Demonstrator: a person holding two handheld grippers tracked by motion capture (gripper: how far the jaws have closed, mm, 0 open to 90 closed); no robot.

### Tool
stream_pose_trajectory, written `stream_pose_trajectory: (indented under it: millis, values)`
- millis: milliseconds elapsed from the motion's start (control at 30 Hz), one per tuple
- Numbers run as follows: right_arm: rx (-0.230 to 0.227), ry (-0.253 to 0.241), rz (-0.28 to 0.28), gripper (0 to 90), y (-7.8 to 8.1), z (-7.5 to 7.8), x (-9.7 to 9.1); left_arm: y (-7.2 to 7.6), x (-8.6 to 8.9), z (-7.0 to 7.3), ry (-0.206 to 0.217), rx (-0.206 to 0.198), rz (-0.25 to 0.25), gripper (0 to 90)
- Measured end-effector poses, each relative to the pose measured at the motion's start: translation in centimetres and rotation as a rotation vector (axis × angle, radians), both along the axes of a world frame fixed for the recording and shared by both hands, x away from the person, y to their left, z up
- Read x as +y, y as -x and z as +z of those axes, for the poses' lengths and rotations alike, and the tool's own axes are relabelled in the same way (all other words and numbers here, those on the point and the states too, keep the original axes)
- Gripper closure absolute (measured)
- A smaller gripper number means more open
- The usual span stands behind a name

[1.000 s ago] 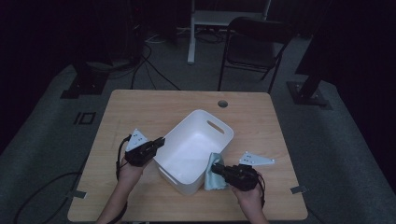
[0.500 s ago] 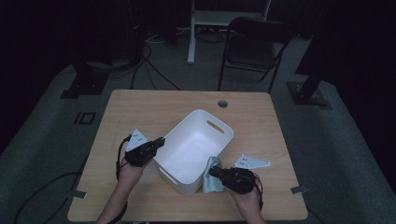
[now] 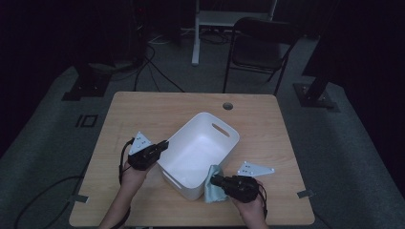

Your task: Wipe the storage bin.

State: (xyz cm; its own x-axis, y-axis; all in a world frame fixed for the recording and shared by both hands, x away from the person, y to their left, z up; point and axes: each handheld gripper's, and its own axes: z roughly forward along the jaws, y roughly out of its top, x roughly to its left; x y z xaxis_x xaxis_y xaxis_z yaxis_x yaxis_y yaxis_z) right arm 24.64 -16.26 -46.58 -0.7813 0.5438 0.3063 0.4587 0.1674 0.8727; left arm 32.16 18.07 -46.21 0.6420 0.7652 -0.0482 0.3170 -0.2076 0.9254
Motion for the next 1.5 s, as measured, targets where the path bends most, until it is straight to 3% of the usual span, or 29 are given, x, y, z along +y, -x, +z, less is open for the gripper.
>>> stream_pose_trajectory:
  millis: [67, 167, 267, 400, 500, 633, 767, 833, 900, 1033, 1133, 1233, 1400, 1500]
  values:
    - [-0.004, 0.027, -0.005, 86.0, 0.0, -0.3, 0.3, 0.0, 0.0, 0.0, 0.001, 0.001, -0.002, 87.7]
    - [0.029, 0.044, -0.014, 86.0, -0.3, -1.1, 0.3, 0.1, 0.0, 0.0, -0.006, -0.002, 0.002, 87.6]
    - [0.051, 0.014, 0.007, 86.0, -0.1, -1.1, 0.1, 0.0, -0.1, 0.0, -0.003, -0.001, 0.003, 87.6]
    - [0.021, -0.017, 0.054, 85.9, 0.9, -0.3, 0.8, 0.0, -0.1, 0.0, -0.006, 0.000, 0.000, 87.8]
    - [-0.013, 0.011, 0.054, 86.0, 1.2, -0.1, 1.1, 0.1, -0.1, 0.0, -0.006, 0.000, -0.003, 88.0]
    - [0.020, 0.033, 0.045, 85.9, 0.9, -0.9, 1.3, 0.1, -0.1, 0.0, -0.009, -0.001, -0.001, 87.9]
    - [0.043, 0.025, 0.048, 85.9, 1.1, -1.0, 1.3, 0.1, -0.1, 0.0, -0.011, -0.002, 0.003, 87.8]
    - [0.039, 0.002, 0.065, 85.9, 1.2, -0.8, 1.3, 0.1, -0.1, 0.0, -0.009, -0.002, 0.003, 87.9]
    - [0.002, -0.003, 0.088, 85.9, 2.0, 0.1, 1.9, 0.0, 0.0, 0.0, -0.002, 0.002, 0.003, 88.0]
    - [0.005, -0.016, 0.105, 85.9, 2.1, 0.1, 1.9, 0.1, -0.1, 0.0, -0.007, 0.001, -0.004, 88.1]
    - [-0.008, 0.018, 0.091, 85.9, 2.0, -0.2, 2.0, 0.1, -0.1, 0.1, -0.011, 0.000, -0.004, 88.0]
    - [0.007, 0.042, 0.082, 85.9, 1.8, -0.6, 2.0, 0.1, -0.1, 0.1, -0.013, -0.002, -0.002, 88.0]
    - [0.007, 0.061, 0.074, 85.9, 1.9, -0.6, 2.1, 0.1, -0.1, 0.0, -0.007, -0.001, -0.001, 87.8]
    - [0.018, 0.046, 0.083, 85.9, 1.7, -0.7, 2.0, 0.1, -0.1, 0.0, -0.005, -0.001, -0.001, 87.8]
